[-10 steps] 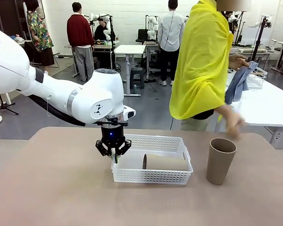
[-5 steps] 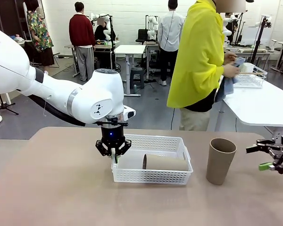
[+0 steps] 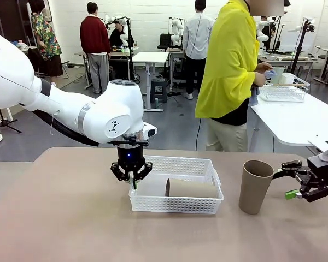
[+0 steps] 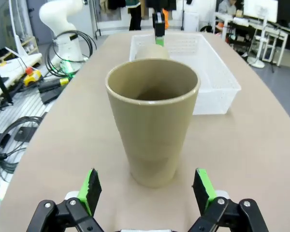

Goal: Clean and organize the cups into the basket.
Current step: Pick up the Reusable plastic cup from the right side of the table and stack it inside the Organizing basket in the center of the table.

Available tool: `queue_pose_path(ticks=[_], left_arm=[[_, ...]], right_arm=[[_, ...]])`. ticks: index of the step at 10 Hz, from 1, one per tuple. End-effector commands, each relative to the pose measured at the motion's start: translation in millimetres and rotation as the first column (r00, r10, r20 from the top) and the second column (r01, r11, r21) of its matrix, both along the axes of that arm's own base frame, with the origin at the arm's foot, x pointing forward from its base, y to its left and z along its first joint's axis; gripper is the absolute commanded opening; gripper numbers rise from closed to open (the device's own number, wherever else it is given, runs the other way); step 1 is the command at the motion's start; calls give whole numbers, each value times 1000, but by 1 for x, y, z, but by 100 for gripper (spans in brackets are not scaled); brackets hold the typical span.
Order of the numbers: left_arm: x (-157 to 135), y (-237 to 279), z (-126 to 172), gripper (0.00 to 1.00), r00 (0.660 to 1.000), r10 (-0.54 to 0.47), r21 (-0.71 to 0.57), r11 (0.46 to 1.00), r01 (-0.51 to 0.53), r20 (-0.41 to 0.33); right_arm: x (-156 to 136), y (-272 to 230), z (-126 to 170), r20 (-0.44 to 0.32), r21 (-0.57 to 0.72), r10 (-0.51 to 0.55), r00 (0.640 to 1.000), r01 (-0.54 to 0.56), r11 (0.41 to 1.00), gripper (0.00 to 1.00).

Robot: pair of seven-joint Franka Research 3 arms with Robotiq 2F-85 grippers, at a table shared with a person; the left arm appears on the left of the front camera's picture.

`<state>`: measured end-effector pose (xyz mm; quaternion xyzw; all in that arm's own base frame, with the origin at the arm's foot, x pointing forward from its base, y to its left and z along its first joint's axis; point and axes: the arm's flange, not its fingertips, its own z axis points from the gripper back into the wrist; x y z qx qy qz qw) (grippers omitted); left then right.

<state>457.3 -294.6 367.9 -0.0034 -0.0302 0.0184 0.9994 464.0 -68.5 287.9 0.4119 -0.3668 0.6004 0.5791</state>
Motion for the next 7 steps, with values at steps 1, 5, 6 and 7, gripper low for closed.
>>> queue_pose_path(ticks=[1,5,6,7], left_arm=[[0,-2,3,0,1000,2,-5,1000,-2,6],[0,-2,3,0,1000,2,-5,1000,-2,6],[0,-2,3,0,1000,2,-5,1000,-2,6],[0,-2,3,0,1000,2,-5,1000,-2,6]], right_arm=[[8,7,-11,6,-40,-28,1000,28,999,100],[25,29,-25,-53,-52,19,998,-22,998,100],[28,35,-26,-62,-51,33,998,-36,998,100],[32,42,-28,-75,-51,49,996,-53,997,100]])
